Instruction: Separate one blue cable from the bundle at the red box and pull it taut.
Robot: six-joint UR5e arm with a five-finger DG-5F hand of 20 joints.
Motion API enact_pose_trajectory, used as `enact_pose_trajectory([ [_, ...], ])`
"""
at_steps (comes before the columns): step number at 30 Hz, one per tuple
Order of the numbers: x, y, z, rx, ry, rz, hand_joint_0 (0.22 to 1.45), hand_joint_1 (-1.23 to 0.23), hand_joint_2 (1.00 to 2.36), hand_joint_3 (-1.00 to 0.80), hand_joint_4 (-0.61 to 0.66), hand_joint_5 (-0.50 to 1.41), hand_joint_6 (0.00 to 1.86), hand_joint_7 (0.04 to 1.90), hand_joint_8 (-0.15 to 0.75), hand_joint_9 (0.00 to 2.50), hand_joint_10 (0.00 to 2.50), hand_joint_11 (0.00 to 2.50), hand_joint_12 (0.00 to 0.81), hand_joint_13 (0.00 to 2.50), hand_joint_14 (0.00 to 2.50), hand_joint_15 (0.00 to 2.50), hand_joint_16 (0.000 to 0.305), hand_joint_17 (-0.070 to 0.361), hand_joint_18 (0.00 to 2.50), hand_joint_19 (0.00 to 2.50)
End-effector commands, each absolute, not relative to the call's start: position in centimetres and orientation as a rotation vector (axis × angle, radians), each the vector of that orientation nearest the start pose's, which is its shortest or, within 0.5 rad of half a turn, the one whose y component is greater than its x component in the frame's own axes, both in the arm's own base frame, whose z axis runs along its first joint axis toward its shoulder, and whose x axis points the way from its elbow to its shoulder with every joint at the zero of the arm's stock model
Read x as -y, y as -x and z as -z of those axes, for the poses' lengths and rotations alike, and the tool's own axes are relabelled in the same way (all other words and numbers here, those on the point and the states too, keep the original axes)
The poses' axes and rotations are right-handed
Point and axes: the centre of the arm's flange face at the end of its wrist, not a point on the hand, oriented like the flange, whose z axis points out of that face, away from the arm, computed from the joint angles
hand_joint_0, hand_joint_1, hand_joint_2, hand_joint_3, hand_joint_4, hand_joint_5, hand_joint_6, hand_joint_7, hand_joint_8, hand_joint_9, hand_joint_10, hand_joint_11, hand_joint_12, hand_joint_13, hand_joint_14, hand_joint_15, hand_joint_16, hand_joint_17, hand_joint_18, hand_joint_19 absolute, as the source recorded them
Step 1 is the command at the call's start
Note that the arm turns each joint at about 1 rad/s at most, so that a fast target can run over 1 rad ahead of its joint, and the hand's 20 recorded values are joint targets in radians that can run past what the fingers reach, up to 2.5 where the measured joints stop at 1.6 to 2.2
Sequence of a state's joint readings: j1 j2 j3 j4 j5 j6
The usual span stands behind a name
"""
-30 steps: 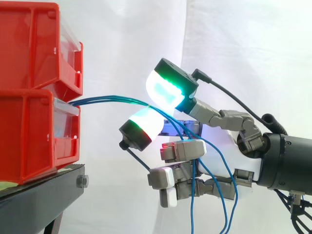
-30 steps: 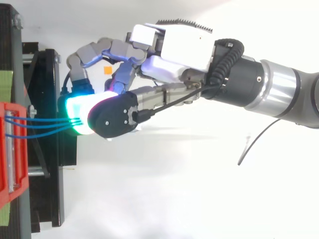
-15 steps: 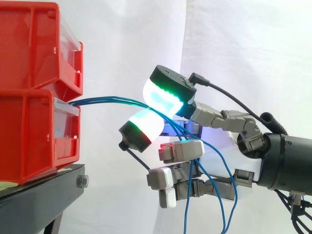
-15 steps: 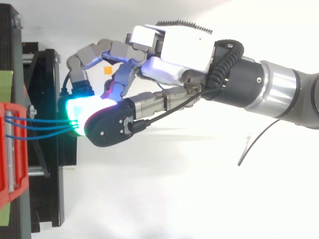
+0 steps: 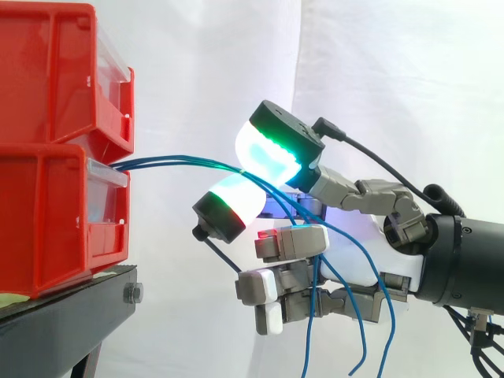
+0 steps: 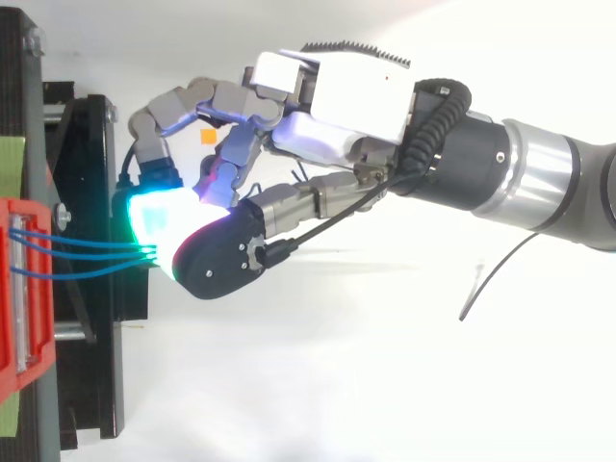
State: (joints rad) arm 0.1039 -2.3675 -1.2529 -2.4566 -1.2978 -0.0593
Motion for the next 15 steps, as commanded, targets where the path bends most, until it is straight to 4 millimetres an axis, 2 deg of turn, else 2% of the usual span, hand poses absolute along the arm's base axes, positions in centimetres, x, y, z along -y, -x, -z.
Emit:
enact_pose_trajectory([
  [1, 7.94, -77.88, -20.01, -0.95, -1.126, -1.154, 0.54, -0.64, 1.0, -0.5, 0.06, -0.17, 0.85, 1.22, 0.302, 1.37, 0.03, 1.56, 0.399, 1.13, 0.03, 0.9, 0.056, 0.125, 0.93, 0.86],
  [7, 7.83, -77.89, -20.01, -0.95, -1.126, -1.155, 0.51, -0.63, 1.0, -0.5, 0.07, -0.17, 0.85, 1.21, 0.316, 1.39, 0.03, 1.56, 0.413, 1.14, 0.03, 0.9, 0.059, 0.132, 0.96, 0.85],
  [15, 7.83, -77.89, -20.01, -0.95, -1.126, -1.155, 0.51, -0.83, 1.0, -0.5, 0.07, -0.17, 0.84, 1.24, 0.303, 1.36, 0.03, 1.57, 0.404, 1.12, 0.03, 0.89, 0.058, 0.131, 0.94, 0.82],
])
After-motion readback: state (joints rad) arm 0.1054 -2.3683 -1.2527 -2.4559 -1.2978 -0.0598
